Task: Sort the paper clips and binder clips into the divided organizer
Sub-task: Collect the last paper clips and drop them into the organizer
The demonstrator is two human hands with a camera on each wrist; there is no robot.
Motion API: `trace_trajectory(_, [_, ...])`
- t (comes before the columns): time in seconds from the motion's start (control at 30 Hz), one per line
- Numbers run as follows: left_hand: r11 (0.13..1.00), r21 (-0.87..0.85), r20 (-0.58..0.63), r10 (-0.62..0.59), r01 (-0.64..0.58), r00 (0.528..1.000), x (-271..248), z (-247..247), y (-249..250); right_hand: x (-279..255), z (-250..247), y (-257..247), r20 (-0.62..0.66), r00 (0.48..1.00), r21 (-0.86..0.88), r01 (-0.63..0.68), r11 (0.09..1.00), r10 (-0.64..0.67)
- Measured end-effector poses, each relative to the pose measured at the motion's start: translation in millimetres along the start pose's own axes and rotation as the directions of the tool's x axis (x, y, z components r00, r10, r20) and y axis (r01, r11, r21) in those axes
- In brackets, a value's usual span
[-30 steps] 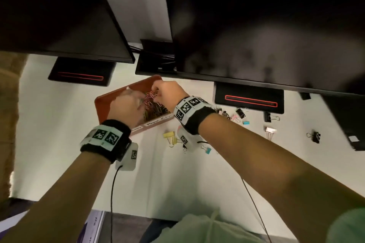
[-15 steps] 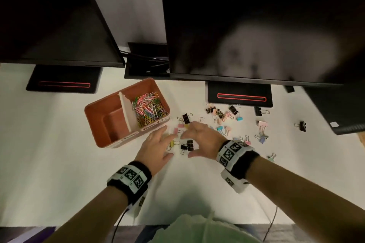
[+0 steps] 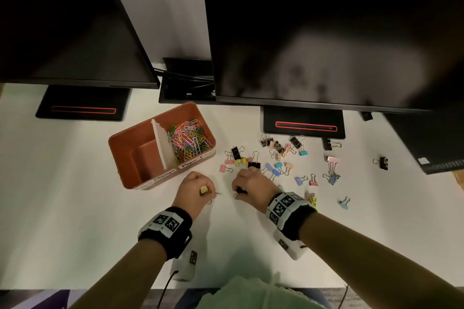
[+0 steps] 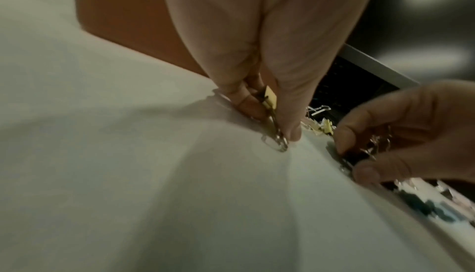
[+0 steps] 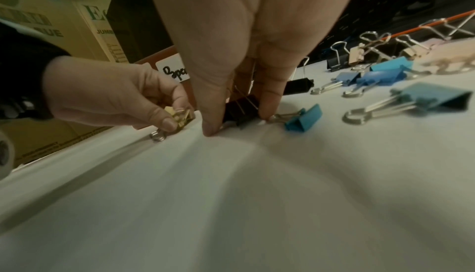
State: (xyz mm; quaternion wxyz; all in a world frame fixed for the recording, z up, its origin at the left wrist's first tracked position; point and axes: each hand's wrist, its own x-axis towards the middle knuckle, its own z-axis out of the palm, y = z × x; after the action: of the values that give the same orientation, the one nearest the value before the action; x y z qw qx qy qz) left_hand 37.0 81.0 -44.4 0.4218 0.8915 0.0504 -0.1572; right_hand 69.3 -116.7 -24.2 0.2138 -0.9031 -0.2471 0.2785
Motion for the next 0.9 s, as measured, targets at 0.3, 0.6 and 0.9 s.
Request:
trace_trajectory(0.3, [0.979, -0.141, -0.177, 0.122, -0.148, 0.977, -44.4, -82.1, 38.8, 1.1, -39.6, -39.2, -0.162, 0.966, 0.137, 0.223, 0.965, -0.201])
trace_trajectory(0.6, [0.981, -0.161, -0.423, -0.168, 0.108, 0.890, -17.5, -169.1, 9.4, 84.9, -64.7, -158.2, -0.198, 0.945, 0.192, 0.299, 0.935, -0.262])
trace_trajectory(0.9, [0.979, -0.022, -0.282, 0.187, -0.201, 0.941, -35.3, -127.3, 55.2, 40.6, -78.3, -64.2, -0.337, 0.941, 0.172, 0.080, 0.982, -0.018])
